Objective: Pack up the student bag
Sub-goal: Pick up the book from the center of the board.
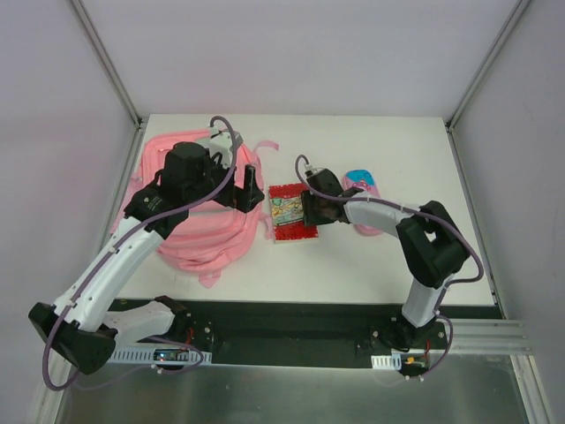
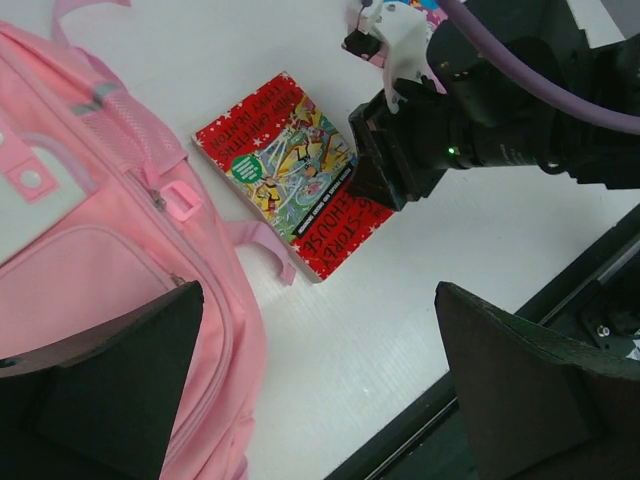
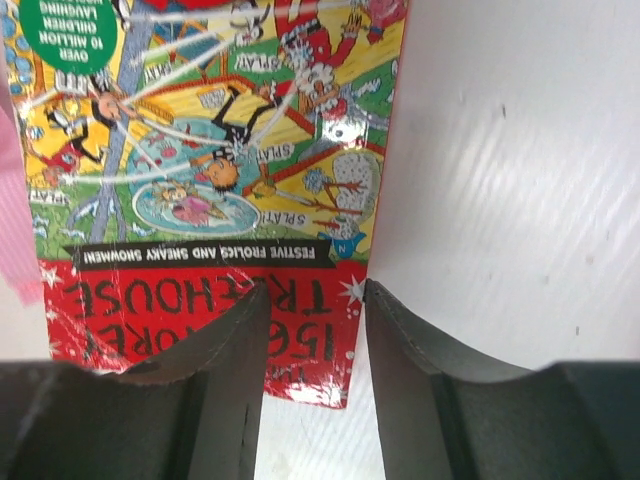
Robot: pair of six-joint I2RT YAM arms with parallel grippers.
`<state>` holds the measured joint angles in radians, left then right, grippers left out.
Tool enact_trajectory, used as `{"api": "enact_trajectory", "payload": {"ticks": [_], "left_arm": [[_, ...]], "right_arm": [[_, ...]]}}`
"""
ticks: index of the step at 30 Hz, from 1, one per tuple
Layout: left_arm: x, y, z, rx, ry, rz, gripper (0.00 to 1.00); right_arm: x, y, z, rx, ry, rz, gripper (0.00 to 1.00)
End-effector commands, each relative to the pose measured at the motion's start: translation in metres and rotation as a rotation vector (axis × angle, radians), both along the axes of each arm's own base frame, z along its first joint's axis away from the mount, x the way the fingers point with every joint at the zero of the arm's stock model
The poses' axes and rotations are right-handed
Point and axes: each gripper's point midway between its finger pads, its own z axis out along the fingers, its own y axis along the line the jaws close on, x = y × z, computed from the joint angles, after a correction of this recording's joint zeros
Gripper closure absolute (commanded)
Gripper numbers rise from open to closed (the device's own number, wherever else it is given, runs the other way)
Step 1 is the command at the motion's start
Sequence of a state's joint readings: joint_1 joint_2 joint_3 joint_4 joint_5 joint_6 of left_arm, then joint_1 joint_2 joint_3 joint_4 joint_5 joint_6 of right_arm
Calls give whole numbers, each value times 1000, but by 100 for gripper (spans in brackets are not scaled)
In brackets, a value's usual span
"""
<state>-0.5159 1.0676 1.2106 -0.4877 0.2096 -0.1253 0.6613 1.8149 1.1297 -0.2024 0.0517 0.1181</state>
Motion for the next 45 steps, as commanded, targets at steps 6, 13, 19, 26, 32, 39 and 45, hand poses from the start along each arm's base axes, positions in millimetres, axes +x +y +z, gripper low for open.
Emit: {"api": "enact_trajectory", "payload": {"ticks": [6, 13, 19, 26, 32, 39, 45], "left_arm": [[15, -50, -60, -140, 282, -27, 1], [31, -79, -96, -155, 347, 7, 1], [59, -94, -140, -112, 413, 71, 3], [81, -102, -184, -82, 508, 141, 7], [88, -98, -207, -75, 541, 181, 8], [92, -94, -234, -86, 597, 178, 10], [83, -97, -252, -99, 638, 156, 20]], "right_arm": [[-97, -62, -26, -95, 220, -102, 55], [-66, -46, 29, 56, 87, -130, 32], [-36, -38, 61, 181, 38, -145, 31], [-26, -26, 58, 250, 87, -132, 31], [-26, -27, 43, 298, 130, -168, 30], [-25, -17, 28, 334, 176, -174, 28], [-21, -13, 10, 396, 244, -225, 26]]}}
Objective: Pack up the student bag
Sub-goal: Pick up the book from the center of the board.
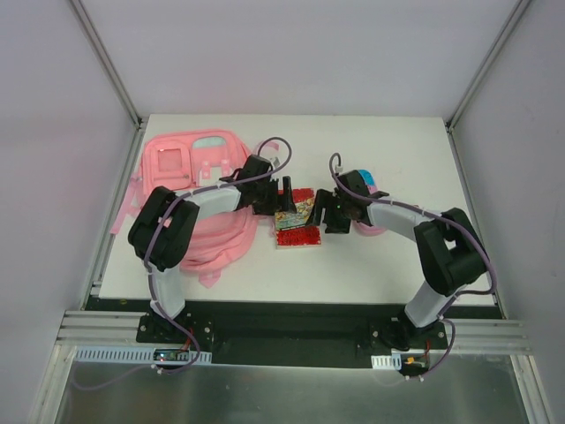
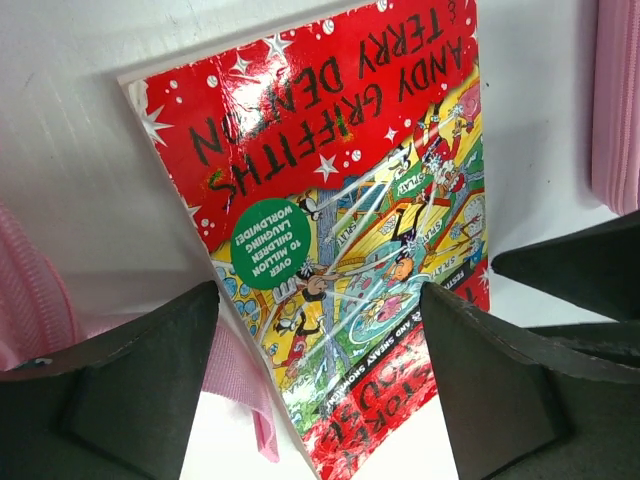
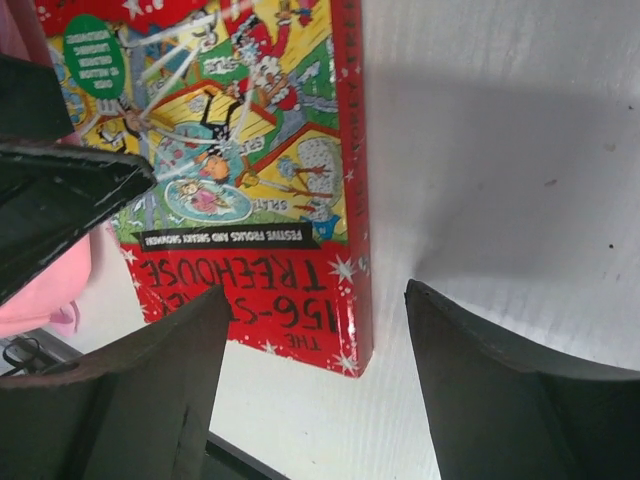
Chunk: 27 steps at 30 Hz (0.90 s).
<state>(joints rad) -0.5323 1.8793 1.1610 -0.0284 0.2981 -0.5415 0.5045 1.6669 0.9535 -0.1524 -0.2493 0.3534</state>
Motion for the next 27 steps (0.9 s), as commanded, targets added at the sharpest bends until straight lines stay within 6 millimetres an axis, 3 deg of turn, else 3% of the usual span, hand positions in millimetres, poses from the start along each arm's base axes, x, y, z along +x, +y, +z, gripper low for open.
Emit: {"api": "enact_trajectory", "payload": {"ticks": [1, 5, 6, 12, 17, 22, 23, 27], "left_arm": [[-5, -4, -13, -32, 24, -14, 21], [-12, -6, -25, -35, 58, -41, 38], [-13, -7, -27, -39, 67, -47, 49], [-23, -6, -42, -45, 109, -53, 73], [-29, -7, -43, -66, 117, -59, 93], [-33, -14, -41, -105, 129, -81, 100], [-34, -14, -42, -106, 130, -84, 100], [-36, -16, -39, -118, 130, -84, 100]], "right_arm": [[6, 6, -6, 88, 41, -51, 26], [2, 7, -17, 125, 85, -61, 26], [1, 9, -20, 141, 81, -58, 26], [-10, 20, -26, 254, 118, -74, 33], [-4, 25, -6, 342, 27, -84, 42], [5, 24, 18, 378, -58, -113, 37], [6, 25, 19, 374, -59, -116, 32], [9, 23, 18, 380, -69, -166, 31]]}}
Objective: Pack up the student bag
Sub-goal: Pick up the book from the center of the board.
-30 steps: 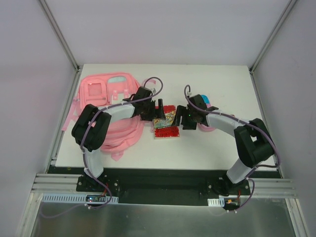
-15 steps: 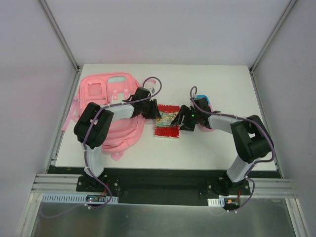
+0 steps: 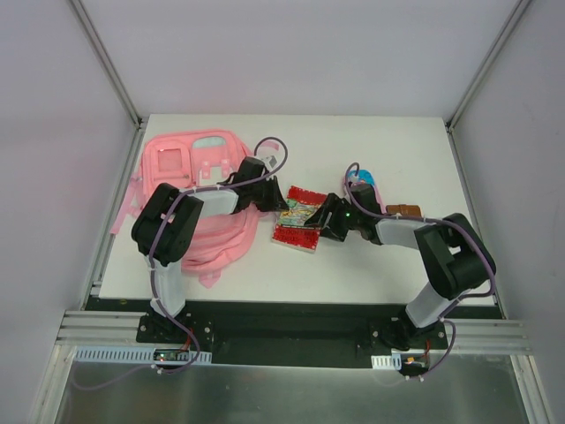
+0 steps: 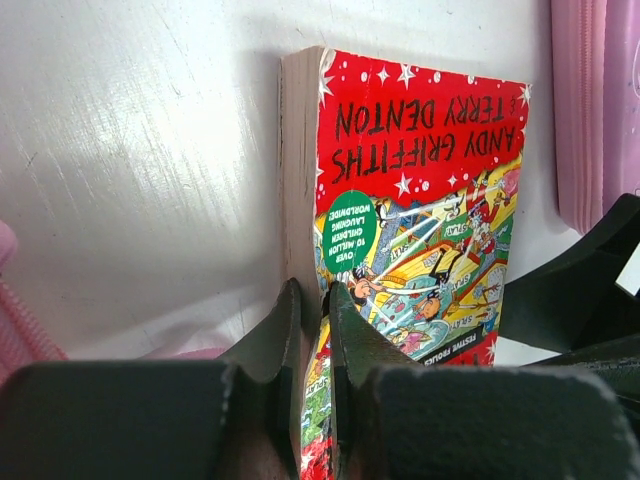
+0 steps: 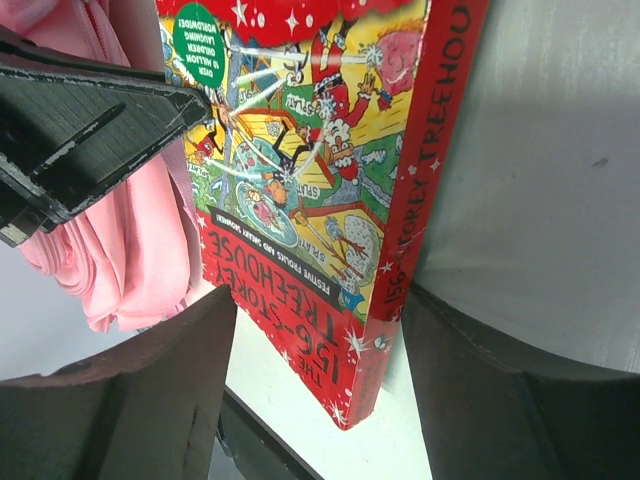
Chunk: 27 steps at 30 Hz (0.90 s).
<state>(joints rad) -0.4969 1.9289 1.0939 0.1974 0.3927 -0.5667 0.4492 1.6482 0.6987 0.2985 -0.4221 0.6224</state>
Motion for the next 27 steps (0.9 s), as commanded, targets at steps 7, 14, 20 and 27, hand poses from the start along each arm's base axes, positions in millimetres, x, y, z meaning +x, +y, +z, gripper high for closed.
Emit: {"api": "enact_trajectory", "payload": {"ticks": [7, 14, 20, 27], "left_arm": [[-55, -10, -24, -13, 164, -81, 100], [-57, -14, -19, -36, 162, -92, 100], [-59, -14, -15, -36, 154, -93, 100], [-58, -16, -7, -50, 138, -100, 100]], "right_arm": [[17, 6, 27, 97, -95, -134, 39], [24, 27, 41, 235, -135, -132, 58], [23, 26, 40, 237, -146, -144, 61], [22, 32, 44, 248, -161, -117, 52]]}}
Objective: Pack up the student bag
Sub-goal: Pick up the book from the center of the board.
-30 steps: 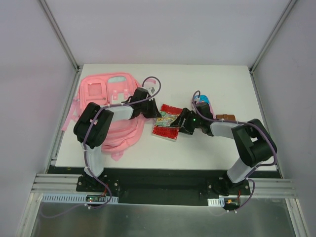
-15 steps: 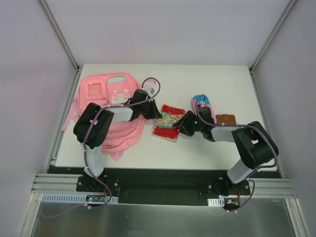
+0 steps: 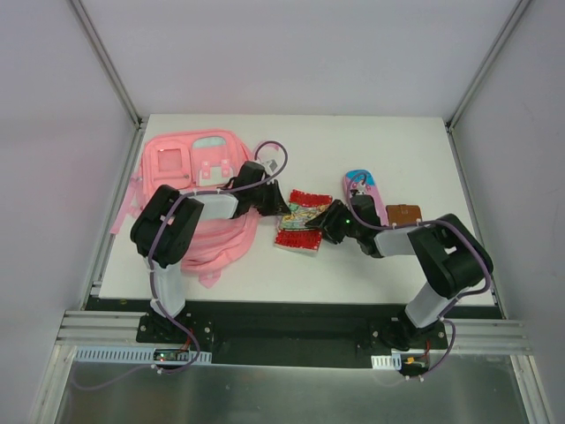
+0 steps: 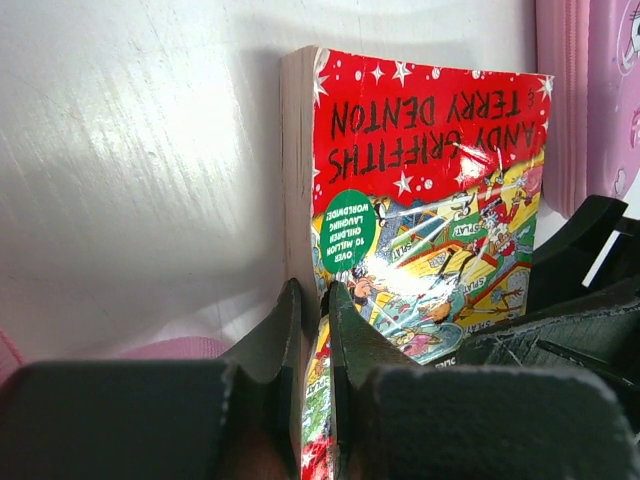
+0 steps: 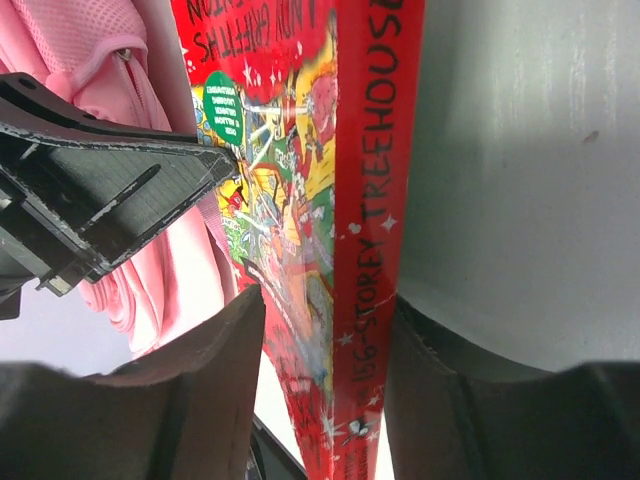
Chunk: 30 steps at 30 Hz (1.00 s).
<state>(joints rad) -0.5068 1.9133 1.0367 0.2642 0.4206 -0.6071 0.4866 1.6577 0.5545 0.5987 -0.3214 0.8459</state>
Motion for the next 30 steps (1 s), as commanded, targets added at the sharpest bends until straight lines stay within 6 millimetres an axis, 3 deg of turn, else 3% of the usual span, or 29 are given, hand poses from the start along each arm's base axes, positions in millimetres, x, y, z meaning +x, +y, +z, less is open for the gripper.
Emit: {"api": "enact_trajectory", "payload": {"ticks": [1, 3, 4, 6, 7, 9, 10, 11, 12, 13, 14, 15, 16, 17, 18, 19, 20, 21, 22, 23, 24, 25, 26, 27, 30], "left_arm": [[-46, -11, -5, -7, 118, -100, 100], [-46, -11, -1, -7, 106, -102, 100], [-44, -12, 2, -11, 97, -103, 100], [-43, -14, 13, -28, 72, -118, 100], [-42, -15, 20, -33, 52, -124, 96], [-37, -11, 38, -25, -11, -116, 77], [-36, -9, 46, -19, -36, -113, 55], [-34, -7, 66, -24, -89, -109, 49], [-30, 1, 71, 18, -125, -93, 41], [-29, 5, 81, 28, -159, -81, 33], [-28, 9, 106, 19, -223, -69, 17], [-28, 17, 114, 49, -262, -64, 10], [-26, 25, 124, 74, -298, -33, 1], [-29, 32, 145, 74, -346, -16, 1], [-31, 38, 152, 92, -376, -14, 1], [-35, 50, 151, 132, -371, 17, 1], [-41, 58, 166, 127, -405, 39, 1], [-46, 65, 167, 134, -408, 61, 1], [-55, 77, 154, 169, -379, 84, 1], [-60, 90, 165, 174, -413, 138, 1], [-66, 98, 163, 175, -405, 171, 1], [-75, 107, 150, 193, -382, 191, 1], [-83, 118, 158, 189, -404, 232, 1], [-92, 124, 148, 197, -388, 236, 1], [-109, 144, 148, 245, -400, 249, 1]], "right_arm": [[18, 27, 48, 120, -164, 49, 59], [18, 27, 52, 121, -175, 48, 69], [18, 26, 52, 117, -176, 50, 82], [18, 24, 57, 116, -192, 42, 97], [17, 23, 59, 112, -199, 45, 99], [16, 19, 70, 93, -237, 44, 99], [11, 14, 66, 60, -216, 43, 99], [12, 9, 67, 20, -243, 44, 99], [11, 5, 81, 11, -278, 39, 99], [6, -1, 77, -35, -256, 44, 99], [6, -7, 79, -66, -267, 35, 99], [4, -12, 92, -92, -316, 44, 99], [-1, -18, 90, -128, -294, 44, 99], [-1, -24, 93, -149, -304, 36, 99], [-4, -27, 104, -162, -344, 44, 99], [-9, -31, 103, -179, -332, 49, 99], [-11, -33, 107, -183, -340, 54, 99], [-14, -33, 115, -176, -358, 60, 99], [-18, -35, 114, -186, -351, 69, 99], [-21, -35, 115, -181, -349, 77, 99], [-23, -37, 121, -173, -363, 74, 99], [-26, -37, 121, -174, -359, 77, 99], [-28, -38, 123, -170, -363, 80, 99], [-31, -38, 127, -163, -374, 83, 99], [-34, -38, 132, -159, -384, 101, 99]]}}
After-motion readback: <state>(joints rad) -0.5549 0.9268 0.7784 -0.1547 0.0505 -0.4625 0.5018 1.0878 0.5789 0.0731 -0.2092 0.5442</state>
